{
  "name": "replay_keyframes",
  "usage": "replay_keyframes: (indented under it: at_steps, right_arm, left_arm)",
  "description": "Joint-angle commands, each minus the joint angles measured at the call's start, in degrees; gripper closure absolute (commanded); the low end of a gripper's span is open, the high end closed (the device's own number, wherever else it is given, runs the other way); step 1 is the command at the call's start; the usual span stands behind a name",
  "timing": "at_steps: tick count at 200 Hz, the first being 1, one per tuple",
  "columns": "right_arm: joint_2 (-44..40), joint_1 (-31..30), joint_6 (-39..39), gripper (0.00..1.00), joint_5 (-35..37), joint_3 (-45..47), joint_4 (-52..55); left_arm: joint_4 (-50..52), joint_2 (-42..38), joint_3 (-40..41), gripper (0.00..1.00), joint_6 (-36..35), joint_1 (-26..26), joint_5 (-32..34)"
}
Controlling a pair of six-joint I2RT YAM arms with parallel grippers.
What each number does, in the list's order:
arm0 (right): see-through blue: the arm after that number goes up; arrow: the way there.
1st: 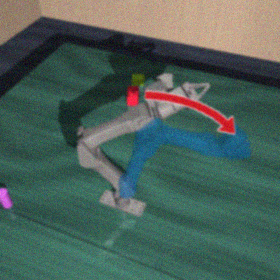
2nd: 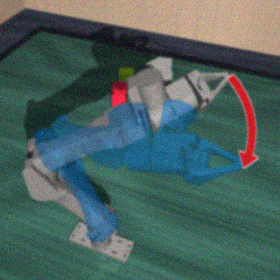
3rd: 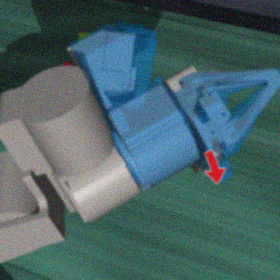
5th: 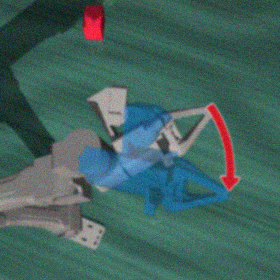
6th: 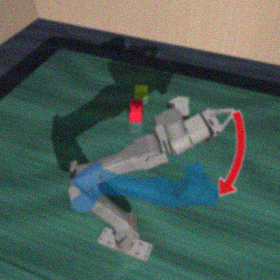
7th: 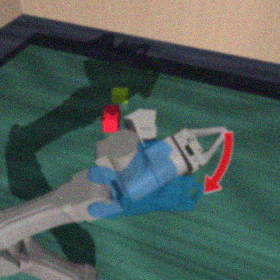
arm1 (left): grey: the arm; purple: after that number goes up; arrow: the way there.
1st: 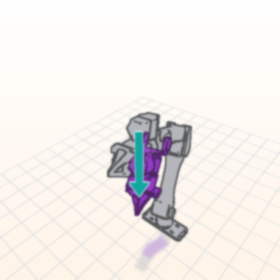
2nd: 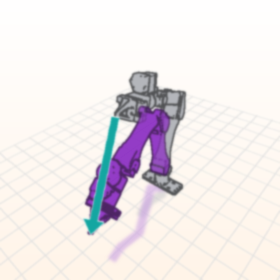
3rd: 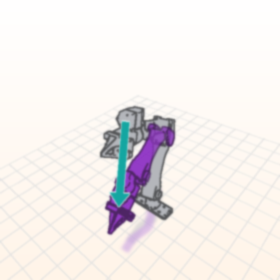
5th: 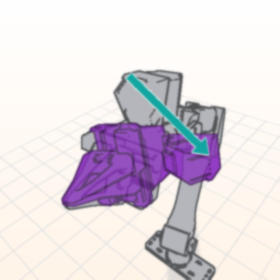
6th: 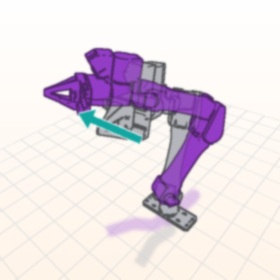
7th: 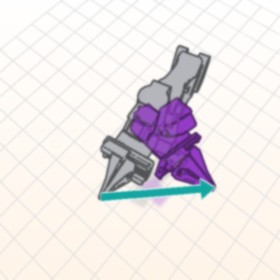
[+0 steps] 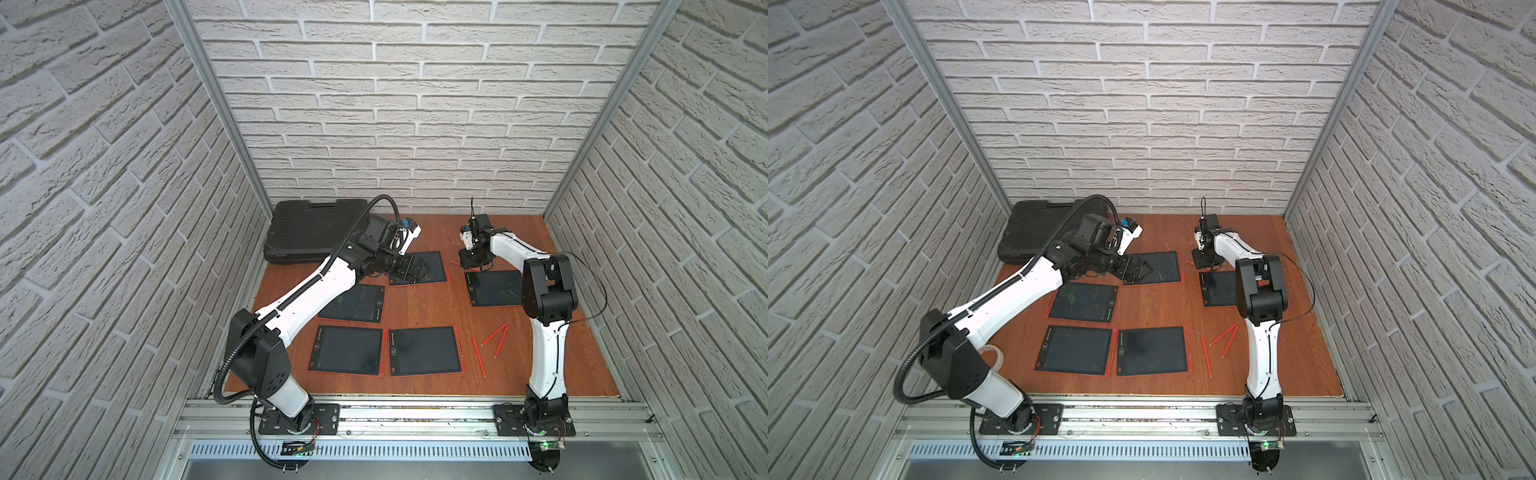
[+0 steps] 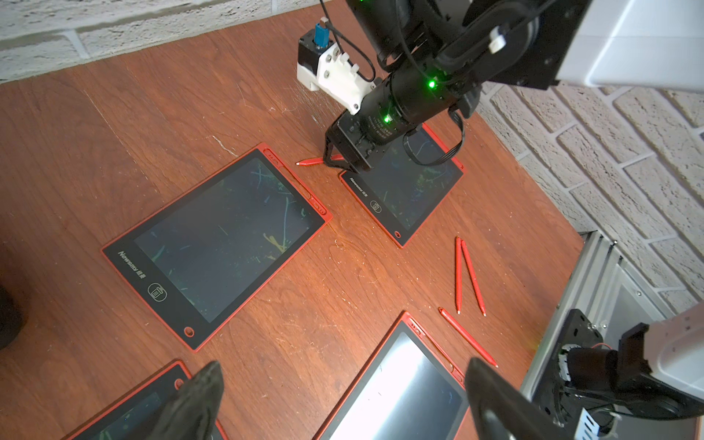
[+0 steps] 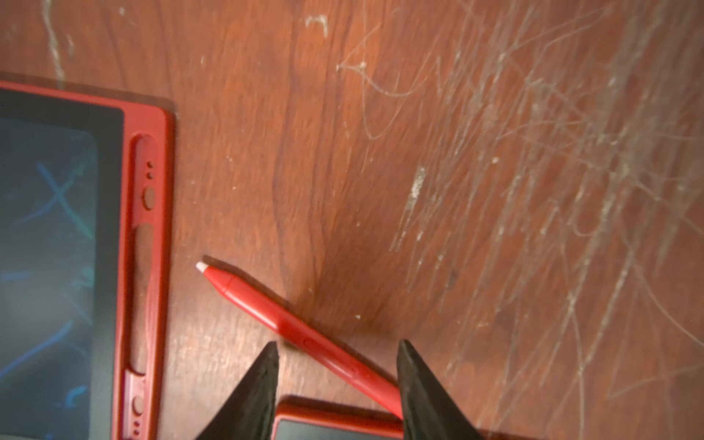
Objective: Place the stylus back onto the writing tablet
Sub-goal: Pick up the stylus from the center of the board.
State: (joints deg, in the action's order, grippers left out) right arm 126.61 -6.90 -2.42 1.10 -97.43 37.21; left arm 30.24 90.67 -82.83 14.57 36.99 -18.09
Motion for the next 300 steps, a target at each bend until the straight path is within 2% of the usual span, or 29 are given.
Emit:
replay_keyframes:
  at_steps: [1, 39, 123, 206, 300]
  right_arm:
    - [0.2, -0.9, -0.9, 0.50, -0.2, -1.3, 1.7]
    - [1.9, -1.6, -0.6, 0.52, 3.0, -3.1, 3.7]
    - [7.9, -2.5, 0.7, 0.72, 6.1, -12.6, 8.9]
    - [10.9, -2.9, 5.0, 0.83, 3.1, -18.1, 12.7]
    - [10.9, -3.1, 12.6, 0.89, 2.2, -19.9, 13.2]
  left_arm:
    - [-0.5, -1.2, -0.2, 0.02, -0.6, 0.2, -0.3]
    - [-0.5, -1.2, -0.2, 0.02, -0.4, 0.2, -0.7]
    - [-0.9, -1.6, -0.1, 0.02, -0.3, 0.2, -0.7]
    - [-0.8, -1.6, -0.2, 0.02, -0.3, 0.2, -0.8]
    - [-0.7, -1.6, -0.2, 0.02, -0.2, 0.2, -0.8]
